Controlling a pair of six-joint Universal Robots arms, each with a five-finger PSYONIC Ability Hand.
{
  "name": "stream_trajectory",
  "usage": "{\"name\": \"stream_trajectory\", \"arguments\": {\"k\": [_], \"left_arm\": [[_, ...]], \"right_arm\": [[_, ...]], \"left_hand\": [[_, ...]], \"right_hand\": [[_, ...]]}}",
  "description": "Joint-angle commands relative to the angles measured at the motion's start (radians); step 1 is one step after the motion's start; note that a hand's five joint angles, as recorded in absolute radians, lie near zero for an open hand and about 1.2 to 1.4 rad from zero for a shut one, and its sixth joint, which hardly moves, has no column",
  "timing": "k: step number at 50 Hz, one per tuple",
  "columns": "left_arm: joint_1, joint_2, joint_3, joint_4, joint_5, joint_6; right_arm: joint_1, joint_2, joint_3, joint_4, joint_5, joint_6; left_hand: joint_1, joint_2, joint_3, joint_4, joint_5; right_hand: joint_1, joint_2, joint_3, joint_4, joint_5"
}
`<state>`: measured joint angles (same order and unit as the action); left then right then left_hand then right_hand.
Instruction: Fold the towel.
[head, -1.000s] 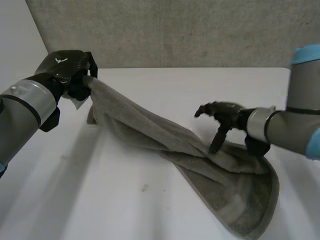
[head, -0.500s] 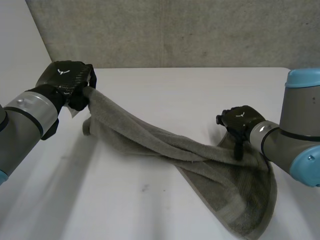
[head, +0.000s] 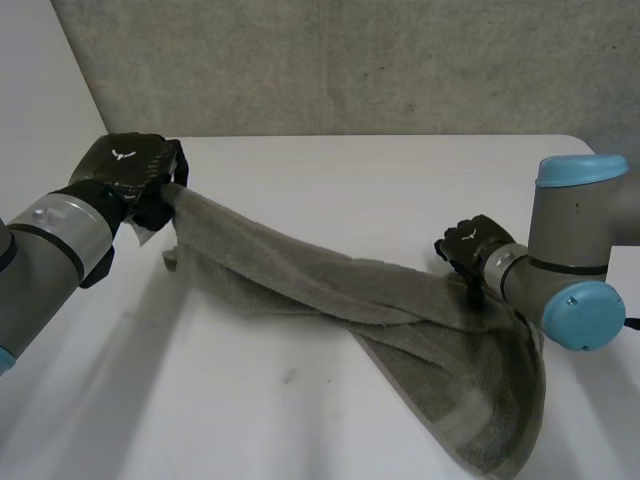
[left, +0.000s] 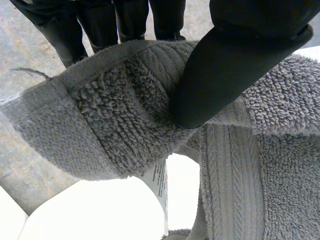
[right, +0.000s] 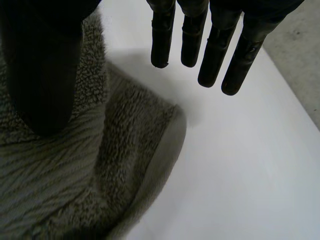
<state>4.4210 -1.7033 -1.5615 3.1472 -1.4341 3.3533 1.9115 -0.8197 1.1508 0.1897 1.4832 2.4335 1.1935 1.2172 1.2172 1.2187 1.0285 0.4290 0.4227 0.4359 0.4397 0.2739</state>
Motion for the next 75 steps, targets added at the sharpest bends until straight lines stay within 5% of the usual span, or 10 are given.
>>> {"name": "stream_trajectory", "arguments": {"k": [1,3,8,22,33,44,52,55,57,75], "left_arm": [[0.024,-0.006,0.000,0.010,0.000,0.000],[0.027,-0.007,0.001,0.013,0.000,0.000],[0.028,-0.010,0.005,0.025,0.001,0.002],[0.009,-0.213,0.291,0.194,-0.016,0.143],[0.020,-0.384,0.775,0.203,-0.086,-0.043],[0.028,-0.335,0.367,0.175,-0.060,-0.080],[0.055,-0.260,-0.011,0.192,0.029,0.052],[0.077,-0.220,-0.097,0.202,0.053,0.120],[0.078,-0.188,-0.144,0.209,0.066,0.147],[0.061,-0.102,-0.196,0.211,0.070,0.149]], "right_arm": [[-0.003,0.031,-0.026,0.060,0.020,-0.057],[-0.003,0.028,-0.025,0.063,0.020,-0.054],[-0.003,0.022,-0.026,0.063,0.014,-0.050],[0.003,-0.073,-0.288,-0.203,0.017,0.199],[0.014,-0.163,-0.251,-0.397,0.066,0.213],[-0.003,-0.272,0.053,-0.329,-0.040,0.144],[-0.012,-0.283,0.368,-0.105,-0.173,-0.151],[-0.025,-0.286,0.434,-0.082,-0.179,-0.205],[-0.051,-0.300,0.461,-0.098,-0.182,-0.192],[-0.049,-0.398,0.333,-0.173,-0.172,0.130]], "left_hand": [[0.203,0.179,0.179,0.178,0.193],[0.203,0.179,0.179,0.178,0.193],[0.203,0.179,0.179,0.178,0.193],[0.203,0.179,0.179,0.178,0.193],[0.203,0.179,0.179,0.178,0.193],[0.203,0.179,0.179,0.178,0.193],[0.203,0.179,0.179,0.178,0.193],[0.203,0.179,0.179,0.178,0.193],[0.203,0.179,0.179,0.178,0.193],[0.203,0.179,0.179,0.178,0.193]], "right_hand": [[0.008,0.015,0.001,-0.002,-0.011],[0.038,0.044,0.031,0.027,0.018],[0.939,0.945,0.932,0.928,0.920],[0.967,0.974,0.960,0.957,0.948],[0.967,0.974,0.960,0.957,0.948],[0.967,0.974,0.960,0.957,0.948],[0.967,0.974,0.960,0.957,0.948],[0.390,0.396,0.383,0.379,0.371],[-0.255,-0.248,-0.261,-0.265,-0.274],[-0.255,-0.248,-0.261,-0.265,-0.274]]}}
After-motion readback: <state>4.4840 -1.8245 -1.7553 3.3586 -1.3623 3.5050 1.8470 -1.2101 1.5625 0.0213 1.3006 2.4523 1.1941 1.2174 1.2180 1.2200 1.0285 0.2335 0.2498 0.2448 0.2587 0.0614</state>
